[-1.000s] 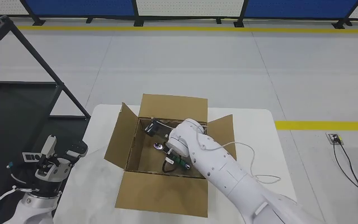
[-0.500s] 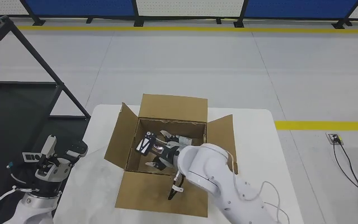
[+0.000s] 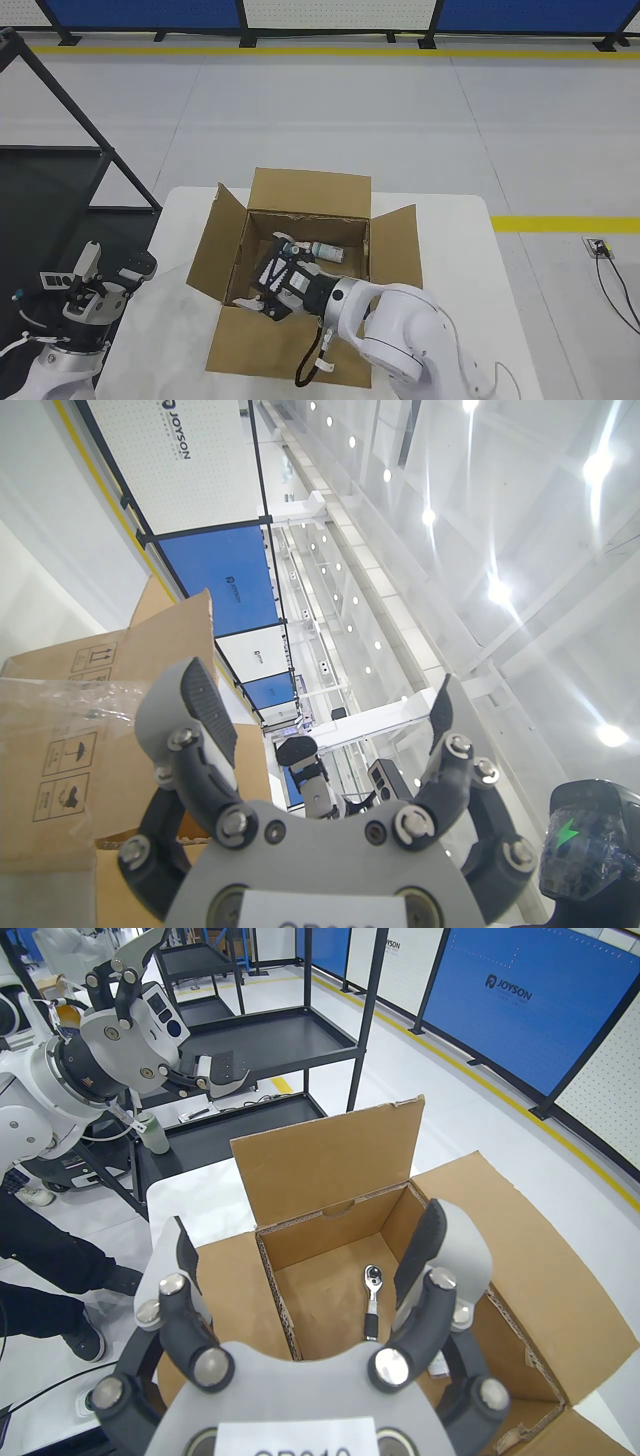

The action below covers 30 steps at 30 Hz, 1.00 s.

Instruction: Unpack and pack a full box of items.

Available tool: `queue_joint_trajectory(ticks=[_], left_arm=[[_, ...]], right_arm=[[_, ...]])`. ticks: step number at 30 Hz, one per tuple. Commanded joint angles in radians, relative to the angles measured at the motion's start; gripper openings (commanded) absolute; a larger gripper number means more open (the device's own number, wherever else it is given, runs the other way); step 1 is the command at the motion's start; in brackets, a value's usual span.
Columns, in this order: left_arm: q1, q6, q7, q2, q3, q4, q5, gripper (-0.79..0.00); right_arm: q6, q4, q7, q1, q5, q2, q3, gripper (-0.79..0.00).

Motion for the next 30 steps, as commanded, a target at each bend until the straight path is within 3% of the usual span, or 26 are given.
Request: queue_joint_trajectory(ticks=[1,5,8,15,20,30], left_arm=[[0.0,0.0,0.0,0.0,0.0,0.0,0.0,0.0],[0.0,0.011,0.004,0.0,0.003,0.001,0.001,0.0],[-0.019,0.088,-0.014,0.005,0.018,-0.002,0.024,0.0],[-0.061,0.221,-0.173,0.024,0.043,-0.016,0.077,0.0],[-0.063,0.227,-0.222,0.032,0.06,-0.022,0.122,0.0],[-0.052,0.23,-0.224,0.039,0.092,-0.076,0.143,0.0]], right_arm=[[0.0,0.0,0.0,0.0,0.0,0.0,0.0,0.0],[0.005,0.001,-0.015,-0.008,0.014,0.0,0.004,0.0],[0.009,-0.003,-0.075,-0.028,0.088,0.003,0.046,0.0],[-0.023,-0.091,-0.134,-0.095,0.307,0.017,0.156,0.0],[-0.058,-0.126,-0.132,-0.15,0.505,0.032,0.257,0.0],[-0.053,-0.13,-0.118,-0.156,0.501,0.035,0.272,0.0]])
